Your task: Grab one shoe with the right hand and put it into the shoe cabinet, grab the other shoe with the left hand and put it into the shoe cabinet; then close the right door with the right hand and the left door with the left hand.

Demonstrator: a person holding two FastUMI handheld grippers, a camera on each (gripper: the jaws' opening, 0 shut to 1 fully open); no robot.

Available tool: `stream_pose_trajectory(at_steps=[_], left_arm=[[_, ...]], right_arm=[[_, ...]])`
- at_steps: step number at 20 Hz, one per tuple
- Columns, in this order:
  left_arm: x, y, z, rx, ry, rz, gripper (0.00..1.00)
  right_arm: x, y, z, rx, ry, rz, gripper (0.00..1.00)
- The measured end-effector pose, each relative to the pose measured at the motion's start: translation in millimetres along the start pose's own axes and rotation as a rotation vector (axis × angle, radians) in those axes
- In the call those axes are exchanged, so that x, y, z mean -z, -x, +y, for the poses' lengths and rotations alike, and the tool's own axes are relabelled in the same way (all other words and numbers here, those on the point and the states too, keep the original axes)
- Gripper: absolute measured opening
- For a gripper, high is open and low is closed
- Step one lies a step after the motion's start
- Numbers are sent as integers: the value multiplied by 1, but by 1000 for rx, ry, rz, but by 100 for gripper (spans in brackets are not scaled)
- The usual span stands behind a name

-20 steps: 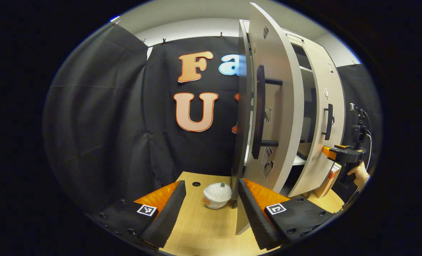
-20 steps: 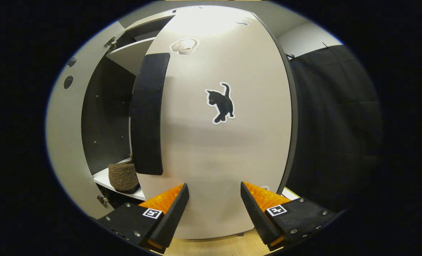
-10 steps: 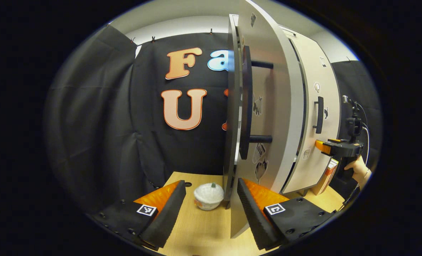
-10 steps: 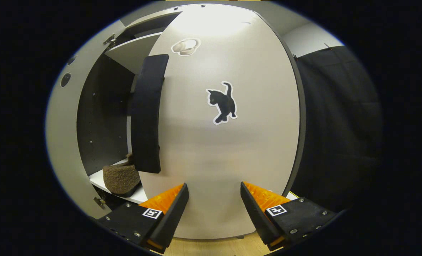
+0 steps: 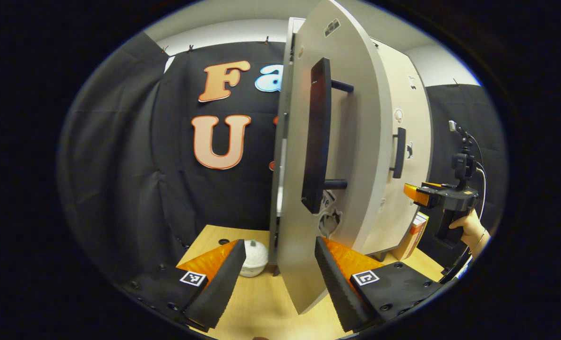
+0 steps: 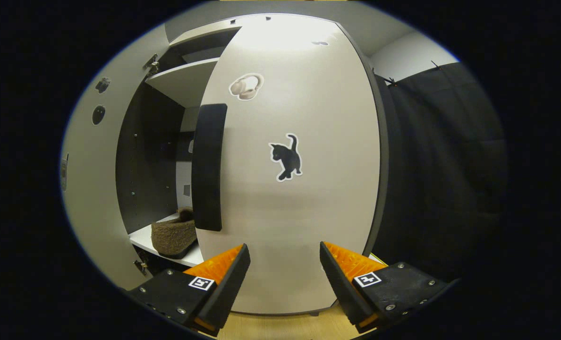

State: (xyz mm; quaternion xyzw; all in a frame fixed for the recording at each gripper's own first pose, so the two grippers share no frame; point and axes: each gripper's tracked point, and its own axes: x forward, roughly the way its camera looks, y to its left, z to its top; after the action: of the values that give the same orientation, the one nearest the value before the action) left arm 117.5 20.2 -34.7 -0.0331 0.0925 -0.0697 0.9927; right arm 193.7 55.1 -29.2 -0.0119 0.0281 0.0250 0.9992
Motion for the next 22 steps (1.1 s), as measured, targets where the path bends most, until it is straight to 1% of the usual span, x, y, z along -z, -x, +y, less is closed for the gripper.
stream_pose_trajectory(at_steps=[2,6,9,10,11,12,13,14,18,22], left_arm=[[2,-12,-21,29,-13,2,96],[6,-15,-60,72,6,6,96],[9,-33,-75,76,31,-1,99],[10,-41,-79,74,41,1,96],[12,-49,-86,77,50,2,96],[12,-55,-94,89,58,1,94],[11,-62,-103,96,62,-4,95],[9,-71,-107,92,57,-13,97],[11,-104,-102,24,14,-21,97],[8,-116,-97,-20,-14,-29,97]], right_arm=[[-9,13,-11,-7,15,-17,92],[-29,33,-31,-29,35,-59,92],[-39,42,-42,-51,45,-74,92],[-41,44,-48,-55,46,-78,92],[-43,46,-54,-53,48,-84,92],[-45,47,-61,-46,53,-90,92],[-46,48,-68,-41,59,-93,93],[-46,49,-75,-34,64,-94,93],[-47,50,-103,-1,69,-99,94],[-43,51,-120,16,52,-95,94]])
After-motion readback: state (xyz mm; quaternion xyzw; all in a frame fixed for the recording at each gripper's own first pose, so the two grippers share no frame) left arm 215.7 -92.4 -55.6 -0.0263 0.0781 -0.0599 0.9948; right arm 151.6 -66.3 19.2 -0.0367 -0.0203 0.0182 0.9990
